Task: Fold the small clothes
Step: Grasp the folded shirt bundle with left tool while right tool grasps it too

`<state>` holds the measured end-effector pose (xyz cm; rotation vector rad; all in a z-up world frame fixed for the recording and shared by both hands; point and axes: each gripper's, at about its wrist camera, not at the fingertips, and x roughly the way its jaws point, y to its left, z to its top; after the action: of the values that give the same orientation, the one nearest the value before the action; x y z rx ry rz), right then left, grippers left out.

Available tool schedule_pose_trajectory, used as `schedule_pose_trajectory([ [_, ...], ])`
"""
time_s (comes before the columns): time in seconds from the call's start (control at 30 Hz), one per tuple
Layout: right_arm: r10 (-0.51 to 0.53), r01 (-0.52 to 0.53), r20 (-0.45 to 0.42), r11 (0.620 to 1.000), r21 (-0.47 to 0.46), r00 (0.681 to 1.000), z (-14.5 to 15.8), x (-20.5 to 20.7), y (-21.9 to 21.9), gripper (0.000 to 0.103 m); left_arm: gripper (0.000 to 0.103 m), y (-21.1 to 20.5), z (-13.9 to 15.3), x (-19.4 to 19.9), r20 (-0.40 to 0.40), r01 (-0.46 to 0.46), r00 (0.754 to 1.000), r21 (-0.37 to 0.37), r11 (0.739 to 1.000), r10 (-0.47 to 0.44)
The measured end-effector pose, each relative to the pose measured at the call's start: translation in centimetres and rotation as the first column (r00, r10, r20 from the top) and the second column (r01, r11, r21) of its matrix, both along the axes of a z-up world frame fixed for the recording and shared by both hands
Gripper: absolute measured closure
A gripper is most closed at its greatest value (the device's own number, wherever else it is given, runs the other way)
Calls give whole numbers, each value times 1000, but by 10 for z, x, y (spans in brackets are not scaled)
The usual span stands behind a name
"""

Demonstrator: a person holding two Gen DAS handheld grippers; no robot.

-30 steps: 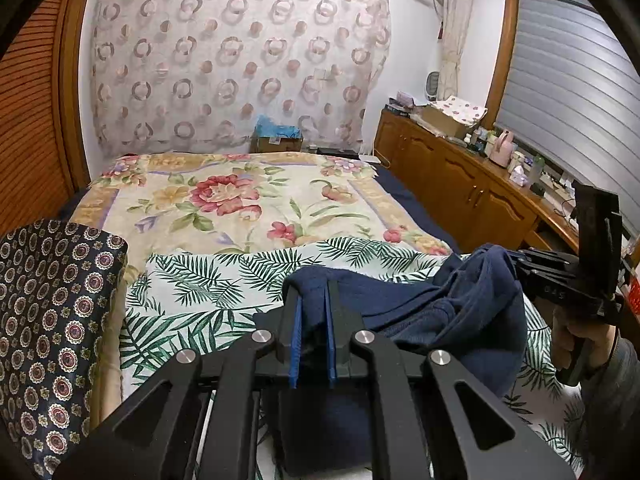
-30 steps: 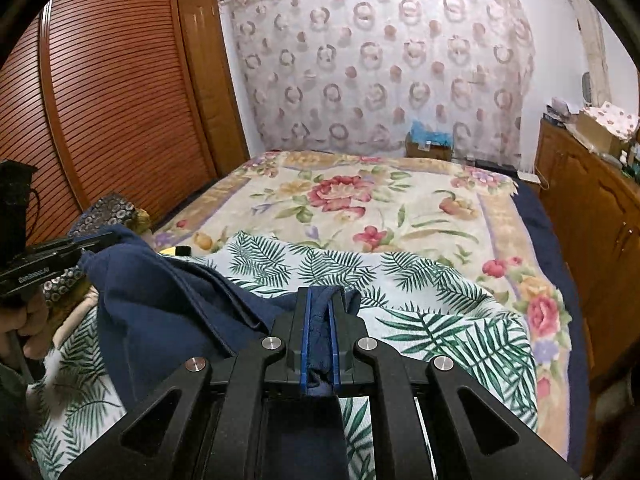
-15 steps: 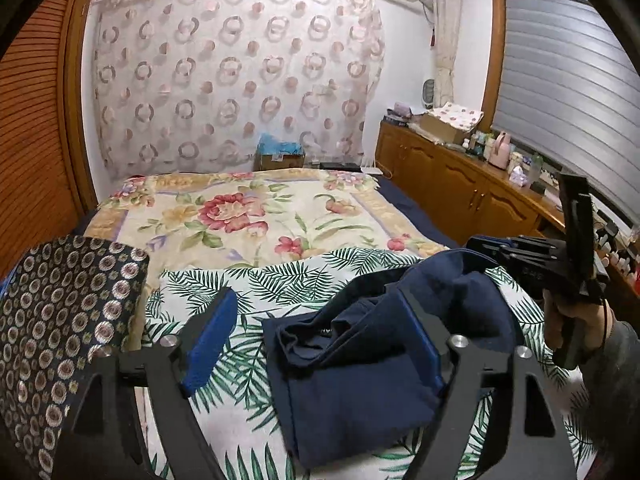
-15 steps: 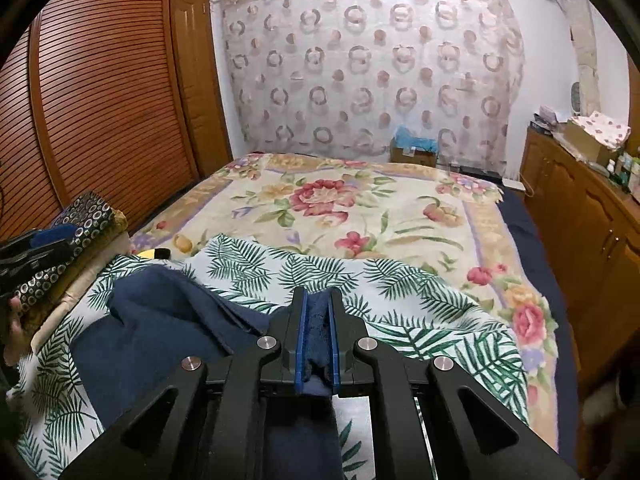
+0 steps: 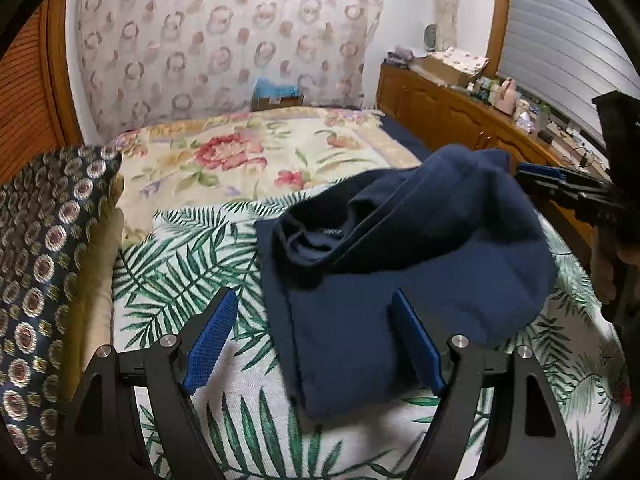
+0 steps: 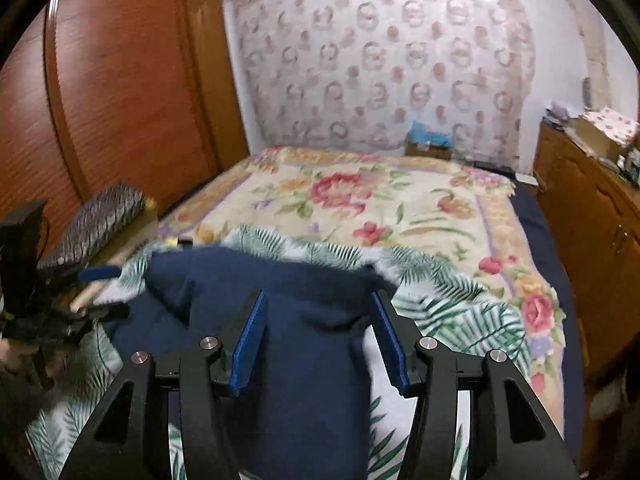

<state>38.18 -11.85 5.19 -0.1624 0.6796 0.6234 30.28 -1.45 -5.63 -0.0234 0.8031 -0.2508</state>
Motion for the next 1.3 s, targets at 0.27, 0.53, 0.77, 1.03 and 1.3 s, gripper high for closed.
schedule_pose_trajectory([
  [0.27,-71,71,-51,997,-2,996,-12,38,0,48,23,3,-15,4,-39,-16,999,-17,1000,15],
  [0.53,53,-38,-118,991,131,992,-8,50,2,93,23,6,-20,6,-52,-17,999,-27,1000,16],
  [0.77,-155,160,-74,984,76,985,-11,55,-15,96,23,9,-21,7,-54,-31,998,-28,999,29],
  [1.03,-170,175,-86,983,57,982,2,53,-10,60,23,11,-20,9,-56,-19,998,-67,998,15],
  [1.3,-109,114,-97,993,41,989,-9,38,-5,40,35,11,-15,40,-77,-29,997,-99,995,21],
])
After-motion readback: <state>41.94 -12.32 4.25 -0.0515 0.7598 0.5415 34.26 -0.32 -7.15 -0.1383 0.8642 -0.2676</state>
